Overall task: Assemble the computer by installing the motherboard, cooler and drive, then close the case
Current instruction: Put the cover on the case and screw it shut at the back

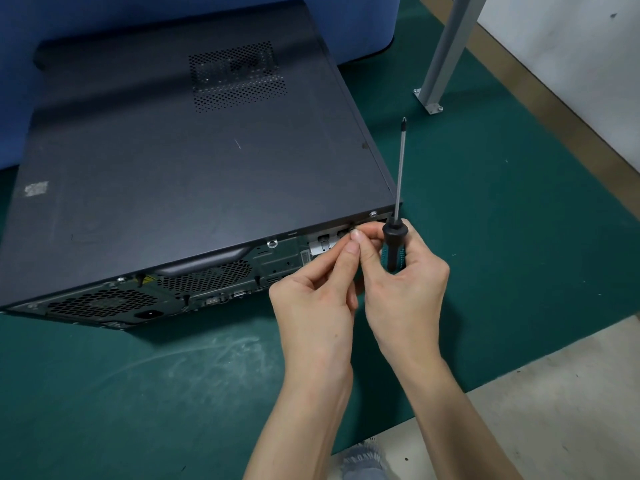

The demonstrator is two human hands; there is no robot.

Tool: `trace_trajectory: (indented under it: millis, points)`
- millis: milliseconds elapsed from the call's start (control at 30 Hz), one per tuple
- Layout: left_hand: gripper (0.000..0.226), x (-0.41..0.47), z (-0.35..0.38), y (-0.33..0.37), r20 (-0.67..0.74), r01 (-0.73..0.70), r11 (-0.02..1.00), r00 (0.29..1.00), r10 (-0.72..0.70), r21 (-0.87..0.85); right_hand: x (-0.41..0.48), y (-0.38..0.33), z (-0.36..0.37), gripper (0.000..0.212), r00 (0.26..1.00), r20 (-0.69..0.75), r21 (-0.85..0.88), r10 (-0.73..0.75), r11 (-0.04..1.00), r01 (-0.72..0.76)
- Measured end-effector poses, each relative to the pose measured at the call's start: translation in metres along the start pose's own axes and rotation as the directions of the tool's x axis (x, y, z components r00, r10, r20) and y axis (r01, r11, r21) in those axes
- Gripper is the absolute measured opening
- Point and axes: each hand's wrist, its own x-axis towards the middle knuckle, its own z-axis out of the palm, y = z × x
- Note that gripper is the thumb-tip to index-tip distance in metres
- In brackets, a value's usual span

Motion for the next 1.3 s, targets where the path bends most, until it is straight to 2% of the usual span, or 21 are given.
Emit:
trace_trajectory:
  millis: [167, 467, 800, 900, 1000, 1133, 1300]
  points:
    - [0.011, 0.0, 0.001, 0.0, 0.008, -0.006, 1.0, 1.0, 0.006, 0.001, 0.002, 0.0, -0.001, 0.006, 0.999, 0.0, -0.006, -0.04, 0.999, 0.04]
    - [0.012, 0.003, 0.001, 0.001, 0.008, -0.018, 1.0, 1.0, 0.018, 0.01, 0.006, -0.001, -0.001, 0.006, 1.0, 0.024, -0.013, 0.014, 1.0, -0.013]
    - [0.013, 0.009, 0.005, 0.01, 0.014, 0.02, 0.999, 1.0, -0.021, 0.038, 0.005, -0.006, 0.011, 0.008, 0.99, -0.137, -0.109, 0.019, 0.993, -0.035]
    - [0.016, 0.012, 0.004, 0.017, 0.055, 0.125, 0.992, 0.99, -0.126, 0.023, 0.009, -0.009, 0.01, 0.018, 0.981, -0.195, -0.189, 0.01, 0.981, -0.048]
    - [0.013, 0.017, -0.001, 0.026, 0.144, 0.315, 0.948, 0.941, -0.306, -0.05, 0.014, -0.014, 0.005, 0.028, 0.977, -0.214, -0.305, 0.012, 0.949, -0.078]
    - [0.012, 0.027, -0.008, 0.043, 0.306, 0.567, 0.796, 0.812, -0.498, -0.21, 0.025, -0.02, -0.009, 0.047, 0.981, -0.184, -0.435, 0.067, 0.889, -0.142]
    - [0.01, 0.03, -0.012, 0.055, 0.381, 0.696, 0.654, 0.714, -0.587, -0.297, 0.032, -0.029, -0.022, 0.049, 0.986, -0.049, -0.479, 0.158, 0.863, -0.163]
